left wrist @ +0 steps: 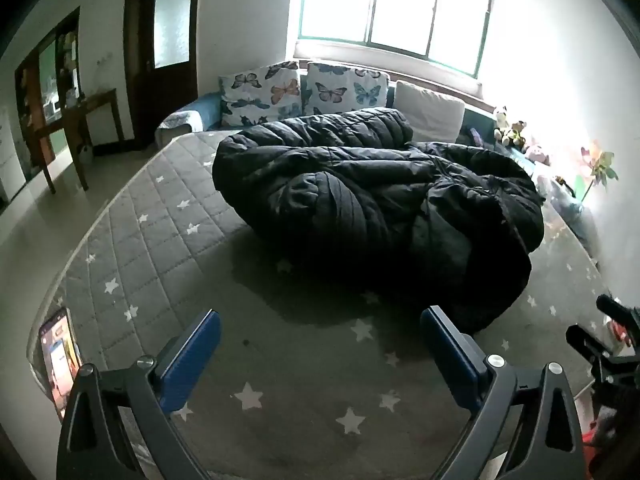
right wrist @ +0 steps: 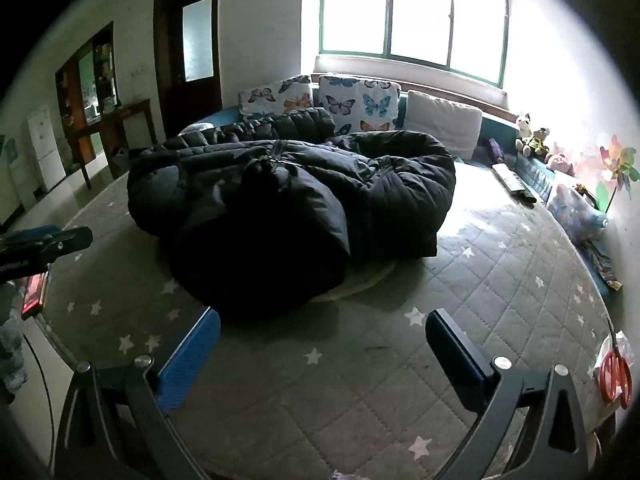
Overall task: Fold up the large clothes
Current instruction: 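Approach the crumpled black puffer jacket with both tools open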
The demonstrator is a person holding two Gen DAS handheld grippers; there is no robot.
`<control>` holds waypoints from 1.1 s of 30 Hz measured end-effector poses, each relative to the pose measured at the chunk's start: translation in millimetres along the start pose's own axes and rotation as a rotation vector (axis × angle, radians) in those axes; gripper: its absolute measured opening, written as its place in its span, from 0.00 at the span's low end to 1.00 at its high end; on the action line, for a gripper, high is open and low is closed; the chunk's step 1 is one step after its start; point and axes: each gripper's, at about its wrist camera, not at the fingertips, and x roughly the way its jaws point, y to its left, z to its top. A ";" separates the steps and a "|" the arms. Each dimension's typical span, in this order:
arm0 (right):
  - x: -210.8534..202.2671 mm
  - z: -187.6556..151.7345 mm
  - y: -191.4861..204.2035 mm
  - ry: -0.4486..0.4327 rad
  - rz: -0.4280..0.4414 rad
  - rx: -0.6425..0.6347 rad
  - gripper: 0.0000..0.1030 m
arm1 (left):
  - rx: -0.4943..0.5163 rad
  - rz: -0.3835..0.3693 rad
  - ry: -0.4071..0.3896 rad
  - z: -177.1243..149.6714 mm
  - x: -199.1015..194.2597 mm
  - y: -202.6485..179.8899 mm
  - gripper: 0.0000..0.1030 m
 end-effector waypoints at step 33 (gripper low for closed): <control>-0.4 -12.0 0.1 -0.019 0.036 -0.005 1.00 | 0.075 -0.077 0.132 -17.7 16.9 -19.4 1.00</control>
